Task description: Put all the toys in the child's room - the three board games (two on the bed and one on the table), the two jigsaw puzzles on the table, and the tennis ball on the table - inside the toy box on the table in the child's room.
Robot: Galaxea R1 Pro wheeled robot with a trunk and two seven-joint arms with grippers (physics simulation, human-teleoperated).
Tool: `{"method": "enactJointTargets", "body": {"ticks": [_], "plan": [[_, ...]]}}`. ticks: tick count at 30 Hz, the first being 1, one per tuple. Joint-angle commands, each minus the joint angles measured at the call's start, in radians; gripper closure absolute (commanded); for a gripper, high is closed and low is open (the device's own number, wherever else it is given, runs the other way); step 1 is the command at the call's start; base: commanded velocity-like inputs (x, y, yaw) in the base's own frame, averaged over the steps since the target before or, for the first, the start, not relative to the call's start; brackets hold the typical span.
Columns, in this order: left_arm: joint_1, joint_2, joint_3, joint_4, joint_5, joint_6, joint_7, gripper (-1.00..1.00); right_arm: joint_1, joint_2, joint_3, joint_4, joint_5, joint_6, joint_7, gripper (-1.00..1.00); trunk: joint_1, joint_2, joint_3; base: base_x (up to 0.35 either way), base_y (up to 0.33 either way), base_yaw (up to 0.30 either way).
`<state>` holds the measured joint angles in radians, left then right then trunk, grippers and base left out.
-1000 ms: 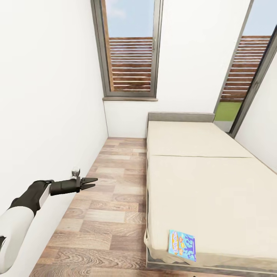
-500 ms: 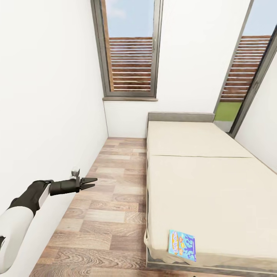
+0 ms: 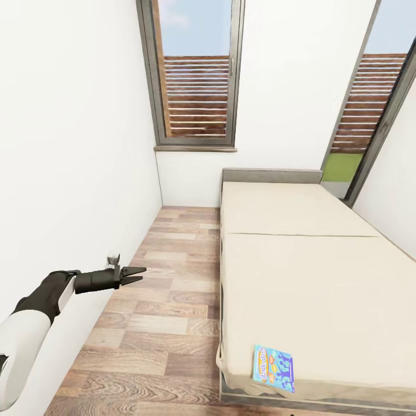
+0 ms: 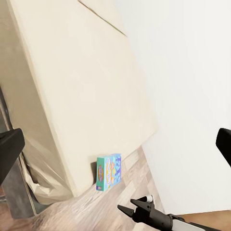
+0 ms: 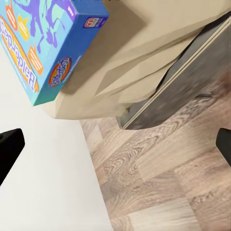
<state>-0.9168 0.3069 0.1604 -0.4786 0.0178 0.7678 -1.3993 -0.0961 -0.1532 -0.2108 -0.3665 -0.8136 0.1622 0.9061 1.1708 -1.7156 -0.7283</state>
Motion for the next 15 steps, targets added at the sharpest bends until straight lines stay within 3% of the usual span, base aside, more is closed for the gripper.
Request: {"method": "enactJointTargets", "body": {"ticks": [1, 8, 15], "plan": [[-0.001, 0.000, 0.001, 0.000, 0.001, 0.010, -0.003, -1.00, -0.001, 0.000, -0.003, 0.000, -0.008, 0.011, 0.003, -1.00, 0.000, 0.000, -0.001, 0.000, 0.000, 0.000], [-0.001, 0.000, 0.001, 0.000, 0.001, 0.010, -0.003, -1.00, -0.012, 0.000, -0.007, 0.000, -0.011, 0.015, 0.000, -1.00, 0.000, 0.000, -0.001, 0.000, 0.000, 0.000], [0.000, 0.001, 0.001, 0.000, 0.001, 0.010, -0.004, -1.00, -0.061, 0.001, -0.008, 0.001, -0.012, 0.013, 0.000, -1.00, 0.000, 0.000, -0.001, 0.000, 0.000, 0.000]]}}
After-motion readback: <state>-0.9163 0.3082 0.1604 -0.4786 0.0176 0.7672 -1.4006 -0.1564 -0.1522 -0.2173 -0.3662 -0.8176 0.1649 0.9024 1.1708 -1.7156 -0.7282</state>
